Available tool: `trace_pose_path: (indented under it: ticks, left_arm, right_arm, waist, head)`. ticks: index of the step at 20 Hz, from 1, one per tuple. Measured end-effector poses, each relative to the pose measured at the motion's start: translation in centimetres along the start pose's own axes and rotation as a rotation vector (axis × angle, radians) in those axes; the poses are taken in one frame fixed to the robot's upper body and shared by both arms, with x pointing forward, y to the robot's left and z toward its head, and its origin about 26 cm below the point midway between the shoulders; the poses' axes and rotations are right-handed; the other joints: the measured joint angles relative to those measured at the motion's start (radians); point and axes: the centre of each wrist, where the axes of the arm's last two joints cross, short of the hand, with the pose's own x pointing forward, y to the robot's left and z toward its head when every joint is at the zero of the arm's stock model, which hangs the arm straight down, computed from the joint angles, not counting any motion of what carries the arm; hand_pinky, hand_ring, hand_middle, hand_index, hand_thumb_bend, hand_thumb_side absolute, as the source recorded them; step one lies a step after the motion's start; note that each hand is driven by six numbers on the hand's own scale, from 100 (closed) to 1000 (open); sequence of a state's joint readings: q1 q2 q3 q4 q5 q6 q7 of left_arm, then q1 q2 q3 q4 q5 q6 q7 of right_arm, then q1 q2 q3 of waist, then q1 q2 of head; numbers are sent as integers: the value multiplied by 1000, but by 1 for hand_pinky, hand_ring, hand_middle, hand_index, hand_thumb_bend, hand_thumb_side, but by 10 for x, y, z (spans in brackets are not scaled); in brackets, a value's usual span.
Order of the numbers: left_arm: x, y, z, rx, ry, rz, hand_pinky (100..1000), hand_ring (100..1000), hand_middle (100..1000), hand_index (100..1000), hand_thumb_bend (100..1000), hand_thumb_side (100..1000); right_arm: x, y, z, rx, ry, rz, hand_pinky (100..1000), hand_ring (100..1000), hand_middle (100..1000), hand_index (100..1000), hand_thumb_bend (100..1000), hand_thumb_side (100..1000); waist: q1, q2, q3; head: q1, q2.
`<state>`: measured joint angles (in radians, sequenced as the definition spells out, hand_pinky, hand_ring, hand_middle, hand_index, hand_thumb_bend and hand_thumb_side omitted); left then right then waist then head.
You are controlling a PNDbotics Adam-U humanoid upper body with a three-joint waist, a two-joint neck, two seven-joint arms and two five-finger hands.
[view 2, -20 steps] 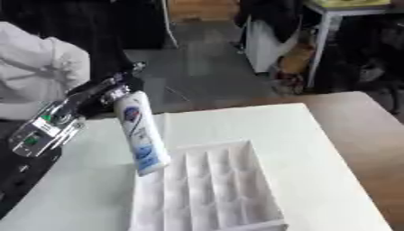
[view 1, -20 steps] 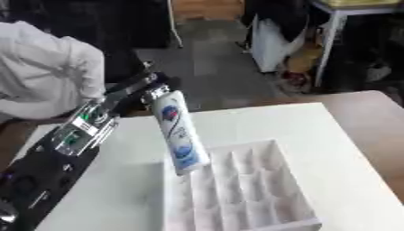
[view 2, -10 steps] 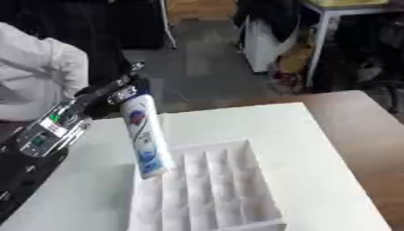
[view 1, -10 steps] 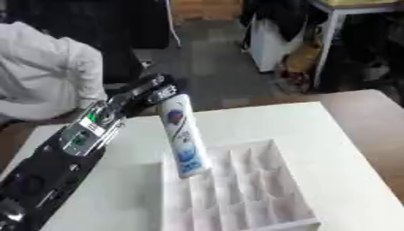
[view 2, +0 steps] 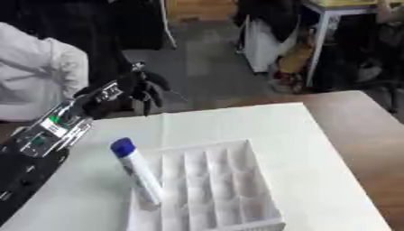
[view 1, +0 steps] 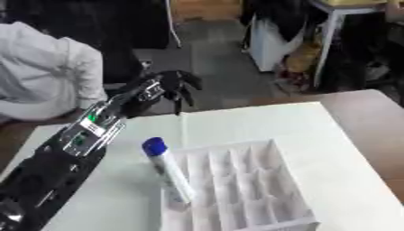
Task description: Pick up objects on the table and place them in the box.
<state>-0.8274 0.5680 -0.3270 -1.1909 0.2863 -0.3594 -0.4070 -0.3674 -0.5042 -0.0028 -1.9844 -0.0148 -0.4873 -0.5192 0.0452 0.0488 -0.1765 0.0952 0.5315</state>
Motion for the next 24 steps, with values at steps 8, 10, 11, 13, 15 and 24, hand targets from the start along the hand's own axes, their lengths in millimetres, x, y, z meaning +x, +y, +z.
trace_pose_path:
  ticks: [8,10,11,13,15,24]
  left_arm:
    - [-2,-1,2,4,-5,16,502,652,844,963,800,1000]
    - [-3,-1,3,7,-4,18,500,650,842,961,801,1000]
    - [-3,-1,3,12,-5,18,500,650,842,962,801,1000]
    - [-4,-1,6,31,-6,26,499,649,840,959,798,1000]
    - [-4,-1,9,54,-11,37,496,647,839,958,795,1000]
    - [12,-4,45,169,-65,95,492,635,826,943,756,1000]
  right_arm:
    - [0,0,0,0,0,0,367,468,418,550,113,685]
    - [0,0,0,-1,1,1,367,468,417,550,114,685]
    - [0,0,0,-1,1,1,367,468,417,550,114,685]
    - [0,0,0,-1,2,2,367,468,417,551,114,686]
    - [0,-1,1,-1,6,4,367,468,417,551,115,686]
    - [-1,-6,7,2,19,34,365,469,415,552,127,687]
  waist:
    - [0,0,1]
    - [0,-1,2]
    - [0,-2,4]
    - [0,-6,8]
    - [0,-6,11]
    - [0,-12,35]
  head:
    - [-2,0]
    - [-8,0]
    - [-8,0]
    - [-9,0]
    - [-9,0]
    - [-28,0]
